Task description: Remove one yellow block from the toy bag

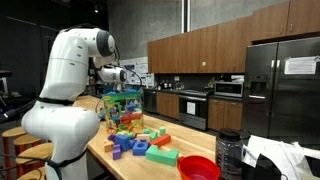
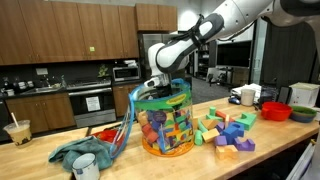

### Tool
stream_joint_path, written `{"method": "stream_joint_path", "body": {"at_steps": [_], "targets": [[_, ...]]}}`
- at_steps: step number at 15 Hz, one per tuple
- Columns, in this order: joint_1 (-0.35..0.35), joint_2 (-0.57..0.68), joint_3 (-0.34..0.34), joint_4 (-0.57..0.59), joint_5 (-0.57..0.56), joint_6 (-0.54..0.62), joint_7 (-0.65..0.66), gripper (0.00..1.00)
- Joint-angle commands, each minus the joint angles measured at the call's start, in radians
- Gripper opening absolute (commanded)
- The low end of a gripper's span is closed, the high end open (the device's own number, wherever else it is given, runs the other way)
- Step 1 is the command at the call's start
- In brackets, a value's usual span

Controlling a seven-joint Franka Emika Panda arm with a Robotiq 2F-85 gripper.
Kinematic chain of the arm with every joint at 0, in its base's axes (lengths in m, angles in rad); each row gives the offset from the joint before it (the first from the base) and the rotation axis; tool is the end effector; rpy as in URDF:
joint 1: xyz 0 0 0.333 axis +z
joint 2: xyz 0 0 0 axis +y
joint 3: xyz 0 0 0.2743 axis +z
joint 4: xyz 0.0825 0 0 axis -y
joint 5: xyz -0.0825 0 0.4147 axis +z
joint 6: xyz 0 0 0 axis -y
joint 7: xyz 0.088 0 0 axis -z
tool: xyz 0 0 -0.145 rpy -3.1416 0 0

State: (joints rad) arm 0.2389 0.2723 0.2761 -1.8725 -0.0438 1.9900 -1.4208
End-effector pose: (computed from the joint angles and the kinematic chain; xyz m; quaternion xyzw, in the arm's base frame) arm 0.5349 0.2965 0.2682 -0.5587 -0.8260 0.0569 0.0473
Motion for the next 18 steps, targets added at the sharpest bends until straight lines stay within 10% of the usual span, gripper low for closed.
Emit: {"method": "stream_joint_path", "body": {"at_steps": [1,5,6,18], "targets": [[0.005,0.022,0.017,-0.065,0.01,0.033,0.013,1.0],[0.009,0.039,0.02,-0.111,-0.014,0.045,0.016,1.0],[0.01,0.034,0.019,-0.113,-0.021,0.045,0.019,0.75],[0.026,-0.002,0.011,-0.108,-0.146,0.02,0.038,0.3]]}}
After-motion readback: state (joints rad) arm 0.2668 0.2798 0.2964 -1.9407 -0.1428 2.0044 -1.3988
